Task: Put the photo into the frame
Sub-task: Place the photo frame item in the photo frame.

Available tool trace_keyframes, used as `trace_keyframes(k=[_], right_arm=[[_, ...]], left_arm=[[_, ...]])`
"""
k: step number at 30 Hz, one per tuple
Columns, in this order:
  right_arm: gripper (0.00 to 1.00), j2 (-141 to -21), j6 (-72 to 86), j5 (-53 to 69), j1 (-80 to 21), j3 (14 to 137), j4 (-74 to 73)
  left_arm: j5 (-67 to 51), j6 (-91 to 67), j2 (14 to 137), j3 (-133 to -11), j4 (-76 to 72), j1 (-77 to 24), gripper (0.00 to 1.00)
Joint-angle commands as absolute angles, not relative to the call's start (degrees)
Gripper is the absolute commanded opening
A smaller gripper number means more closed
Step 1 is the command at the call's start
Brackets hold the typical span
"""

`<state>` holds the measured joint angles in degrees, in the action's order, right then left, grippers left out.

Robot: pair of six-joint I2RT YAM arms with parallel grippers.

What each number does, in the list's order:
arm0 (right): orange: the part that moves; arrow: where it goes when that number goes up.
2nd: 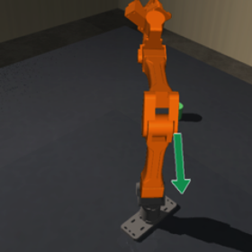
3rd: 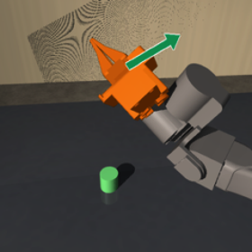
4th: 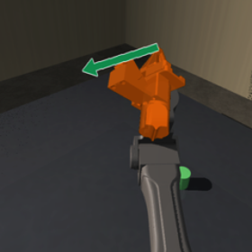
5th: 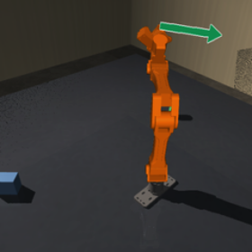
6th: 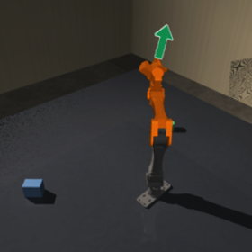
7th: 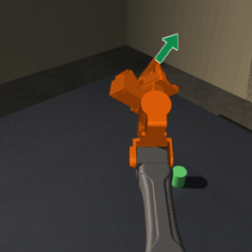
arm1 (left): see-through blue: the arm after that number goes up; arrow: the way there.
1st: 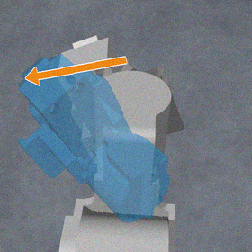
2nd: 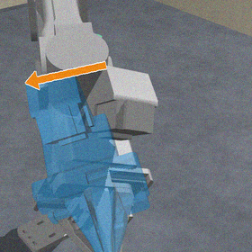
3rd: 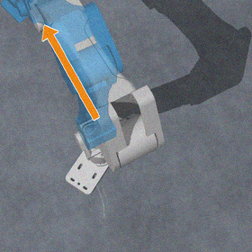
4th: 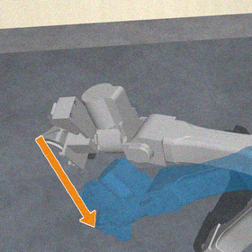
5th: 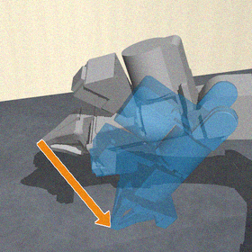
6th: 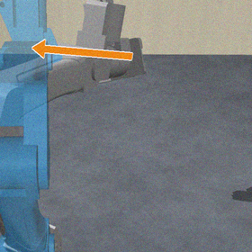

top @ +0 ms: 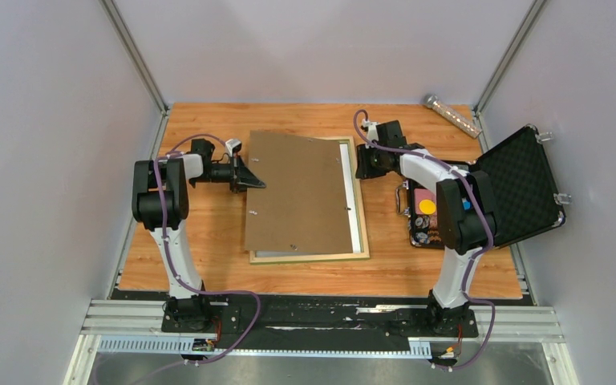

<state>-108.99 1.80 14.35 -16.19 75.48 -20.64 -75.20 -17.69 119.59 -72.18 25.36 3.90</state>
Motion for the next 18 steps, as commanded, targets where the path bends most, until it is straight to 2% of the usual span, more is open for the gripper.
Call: trace_keyframes(k=[1,15,17,18], right_arm=[[0.31,-107.7,1.5,12.6,-16.2,77.6,-20.0],[0.32,-112.1,4.5,17.3,-16.1,77.5,-19.9],[0.32,-112.0,4.5,17.5,-16.0,77.2,-19.9],[0.32,-111.9,4.6,17.7,-16.0,77.1,-19.9]], left_arm=[[-78.9,-14.9,116.8,-74.6,24.8,4.1,0.0],[-85.2,-5.2,119.1,-77.7,34.3,3.9,0.0],[-87.0,3.6,120.7,-81.1,43.5,3.8,0.0],[-88.8,9.6,123.2,-83.2,55.4,3.8,0.0]])
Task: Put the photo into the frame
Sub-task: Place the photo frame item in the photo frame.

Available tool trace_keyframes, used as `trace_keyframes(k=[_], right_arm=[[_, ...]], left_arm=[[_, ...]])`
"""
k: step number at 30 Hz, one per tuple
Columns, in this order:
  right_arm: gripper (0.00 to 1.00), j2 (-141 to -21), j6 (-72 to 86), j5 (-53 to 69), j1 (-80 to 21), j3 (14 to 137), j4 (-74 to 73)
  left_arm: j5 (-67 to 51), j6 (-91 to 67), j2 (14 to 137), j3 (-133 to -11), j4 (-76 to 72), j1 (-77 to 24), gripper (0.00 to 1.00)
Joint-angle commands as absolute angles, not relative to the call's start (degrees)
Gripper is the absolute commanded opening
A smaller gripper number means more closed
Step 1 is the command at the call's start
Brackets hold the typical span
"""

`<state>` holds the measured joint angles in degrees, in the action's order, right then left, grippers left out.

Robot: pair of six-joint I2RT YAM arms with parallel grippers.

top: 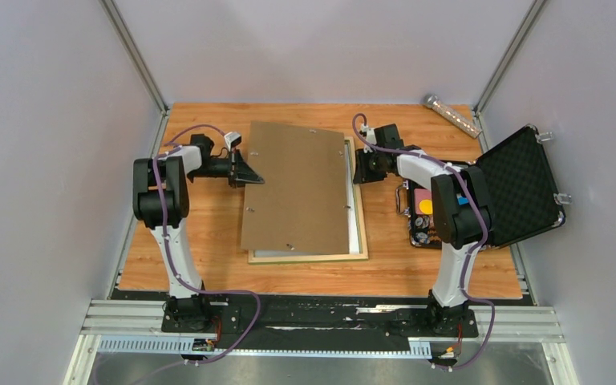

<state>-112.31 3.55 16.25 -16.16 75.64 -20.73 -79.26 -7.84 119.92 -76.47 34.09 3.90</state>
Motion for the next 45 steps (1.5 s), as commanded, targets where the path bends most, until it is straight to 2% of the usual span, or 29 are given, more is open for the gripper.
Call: trace_keyframes(k=[1,3,5,33,45], right_arm=[[0.32,-111.9,4.7,18.0,-15.9,76.8,-19.9],[0.32,-111.8,5.0,18.5,-15.8,76.8,-19.9],[0.32,-111.7,5.2,18.7,-15.8,76.8,-19.9],[0.32,-112.2,4.6,16.9,-15.0,75.4,-20.3],[0.36,-108.1,3.9,21.1,-12.3,75.1,-20.2]], left_arm=[[-90.9,25.5,125.1,-88.8,75.5,3.9,0.0],[-92.8,44.7,132.2,-95.3,92.7,3.8,0.0],[-93.0,48.8,133.9,-96.0,95.2,3.7,0.0],[-97.5,43.9,131.4,-94.9,95.3,2.8,0.0],[-97.0,44.5,125.8,-97.2,95.6,0.6,0.0]])
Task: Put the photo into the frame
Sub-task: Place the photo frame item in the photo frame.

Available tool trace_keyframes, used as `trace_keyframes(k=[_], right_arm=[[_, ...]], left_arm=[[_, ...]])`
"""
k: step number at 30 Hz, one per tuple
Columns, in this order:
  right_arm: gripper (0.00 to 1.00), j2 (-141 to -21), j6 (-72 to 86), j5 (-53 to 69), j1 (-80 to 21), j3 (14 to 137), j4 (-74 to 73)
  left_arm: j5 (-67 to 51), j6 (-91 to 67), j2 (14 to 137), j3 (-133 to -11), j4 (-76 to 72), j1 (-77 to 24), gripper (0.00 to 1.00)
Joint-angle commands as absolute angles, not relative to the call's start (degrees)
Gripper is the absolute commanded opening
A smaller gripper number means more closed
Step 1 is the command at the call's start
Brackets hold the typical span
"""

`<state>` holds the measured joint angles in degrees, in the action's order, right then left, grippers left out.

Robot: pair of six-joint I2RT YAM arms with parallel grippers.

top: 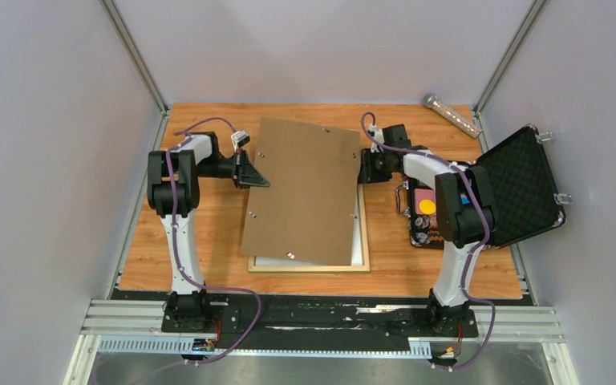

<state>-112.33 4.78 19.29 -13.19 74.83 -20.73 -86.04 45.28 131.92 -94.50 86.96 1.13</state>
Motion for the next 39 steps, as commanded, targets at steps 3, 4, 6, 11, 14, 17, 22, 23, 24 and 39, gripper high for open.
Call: trace_keyframes(k=[3,4,6,11,14,17,22,23,24,39], right_arm=[[0.37,-107.0,3.9,21.6,-12.0,75.1,-20.3],[0.37,-106.9,3.9,21.7,-11.9,75.0,-20.3],[0.37,-106.4,4.0,21.8,-11.9,74.7,-20.2],[0.37,-105.1,4.2,21.4,-11.7,73.9,-20.1],[0.38,-104.2,4.6,21.3,-11.2,73.8,-20.1],[0.38,-103.4,4.7,20.9,-10.8,73.6,-20.0],[0.38,-102.4,5.2,21.7,-9.7,72.8,-20.0],[0.38,-102.0,5.3,21.8,-9.5,72.4,-19.9],[0.38,-101.6,5.4,22.1,-9.2,71.9,-19.7],[0.38,-96.6,7.7,26.5,-5.4,66.7,-17.2]], left_arm=[[-95.5,43.6,123.6,-100.6,95.7,0.6,0.0],[-95.0,42.4,122.7,-103.2,95.7,0.6,0.0],[-93.5,39.7,121.7,-107.4,95.7,0.6,0.0],[-90.5,31.9,119.5,-115.6,95.7,0.7,0.0],[-89.0,27.3,117.2,-116.2,92.6,0.6,0.0],[-84.2,7.5,113.3,-111.1,79.2,0.6,0.0],[-68.8,-36.3,94.1,-90.1,21.3,-0.7,0.0],[-68.7,-35.9,93.8,-92.5,25.7,-1.0,0.0],[-68.7,-36.0,93.7,-93.6,27.3,-1.2,0.0],[-69.8,-60.4,86.2,-69.6,-0.9,-3.1,0.0]])
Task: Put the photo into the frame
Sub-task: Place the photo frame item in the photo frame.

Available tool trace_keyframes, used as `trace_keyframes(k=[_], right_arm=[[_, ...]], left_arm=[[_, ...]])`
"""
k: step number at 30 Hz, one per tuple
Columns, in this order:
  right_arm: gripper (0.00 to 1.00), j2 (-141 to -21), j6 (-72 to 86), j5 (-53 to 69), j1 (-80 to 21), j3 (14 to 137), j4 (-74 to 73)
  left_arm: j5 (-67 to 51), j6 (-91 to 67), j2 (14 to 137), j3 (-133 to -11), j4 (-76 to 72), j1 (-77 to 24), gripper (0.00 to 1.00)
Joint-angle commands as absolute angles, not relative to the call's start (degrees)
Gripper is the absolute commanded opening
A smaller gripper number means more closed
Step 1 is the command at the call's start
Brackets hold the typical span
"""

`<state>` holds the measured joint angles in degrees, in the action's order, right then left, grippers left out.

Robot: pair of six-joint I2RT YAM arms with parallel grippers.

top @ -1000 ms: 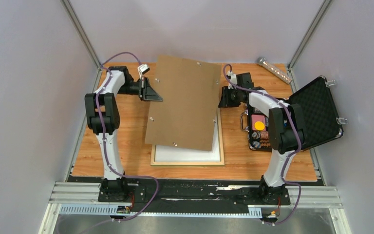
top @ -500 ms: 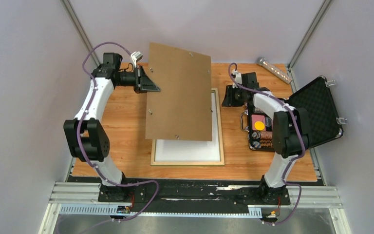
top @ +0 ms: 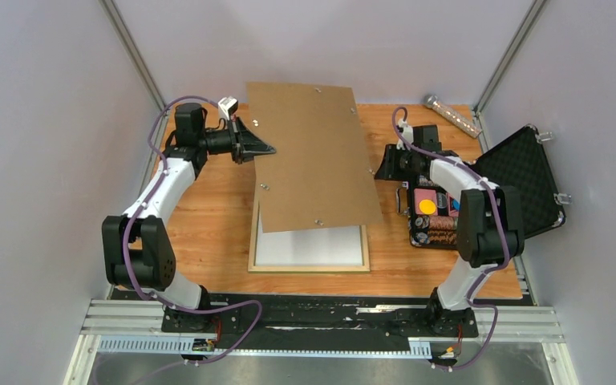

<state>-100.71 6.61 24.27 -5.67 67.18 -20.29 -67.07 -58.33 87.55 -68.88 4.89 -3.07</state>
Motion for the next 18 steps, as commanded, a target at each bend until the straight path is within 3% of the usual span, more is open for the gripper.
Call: trace_keyframes(k=[1,12,18], right_arm=[[0.38,-96.1,7.7,26.8,-5.3,66.5,-17.1],[0.39,-92.5,7.9,31.8,-4.5,64.0,-15.3],[0.39,-92.3,7.7,31.8,-5.6,64.5,-15.2]], left_arm=[[-69.9,-58.4,86.5,-69.8,1.5,-3.1,0.0],[-68.5,-41.2,90.0,-71.8,15.5,-3.0,0.0],[-68.1,-39.6,91.1,-71.7,16.3,-3.0,0.0]])
